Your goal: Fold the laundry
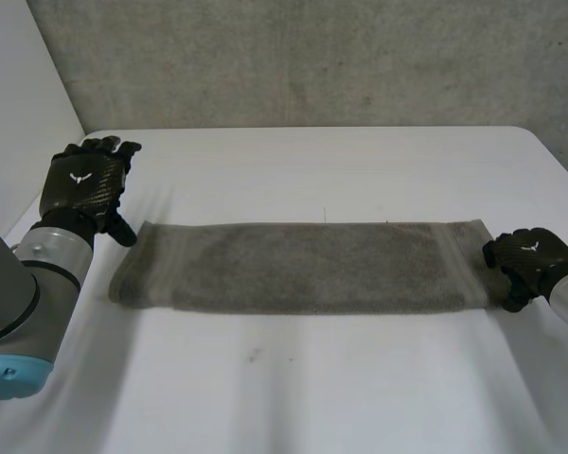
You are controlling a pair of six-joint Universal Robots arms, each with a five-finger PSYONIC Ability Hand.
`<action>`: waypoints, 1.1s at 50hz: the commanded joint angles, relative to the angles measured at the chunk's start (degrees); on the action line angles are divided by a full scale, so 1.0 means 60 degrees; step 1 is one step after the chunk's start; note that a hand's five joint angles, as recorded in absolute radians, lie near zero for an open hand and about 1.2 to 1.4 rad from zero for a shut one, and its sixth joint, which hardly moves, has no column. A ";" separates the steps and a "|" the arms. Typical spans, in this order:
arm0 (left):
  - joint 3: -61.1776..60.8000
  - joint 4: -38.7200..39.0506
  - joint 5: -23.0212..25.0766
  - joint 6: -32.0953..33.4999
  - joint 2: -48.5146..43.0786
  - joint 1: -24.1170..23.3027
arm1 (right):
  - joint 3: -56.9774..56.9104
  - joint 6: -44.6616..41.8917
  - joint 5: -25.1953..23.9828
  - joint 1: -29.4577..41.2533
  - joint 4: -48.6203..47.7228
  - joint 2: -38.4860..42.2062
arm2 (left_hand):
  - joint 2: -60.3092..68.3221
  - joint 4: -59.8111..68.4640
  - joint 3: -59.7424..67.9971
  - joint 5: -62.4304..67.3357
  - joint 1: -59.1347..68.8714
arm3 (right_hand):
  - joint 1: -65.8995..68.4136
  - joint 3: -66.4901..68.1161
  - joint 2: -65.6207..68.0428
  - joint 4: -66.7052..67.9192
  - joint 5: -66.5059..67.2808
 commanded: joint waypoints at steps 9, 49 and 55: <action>-0.0013 0.0009 -0.0002 -0.0002 -0.0030 0.0029 | -0.0612 -0.0456 0.1222 -0.0629 0.0018 0.0303 | 0.0083 0.0052 0.0044 -0.0298 -0.0025 | 0.8040 0.7088 0.7131 0.7103 0.7331; -0.0218 0.0639 -0.0032 0.0027 -0.0030 -0.0001 | -0.3542 -0.0574 0.0305 0.8684 -0.1565 0.1954 | 0.0083 0.0052 0.0044 -0.0298 -0.0025 | 0.8040 0.7088 0.7131 0.7103 0.7331; -0.0321 0.0843 -0.0017 0.0027 -0.0103 -0.0030 | -0.3616 -0.0896 0.0581 0.8979 -0.1491 0.2617 | 0.0083 0.0052 0.0044 -0.0298 -0.0025 | -0.2941 -0.3893 -0.3849 -0.3878 -0.3650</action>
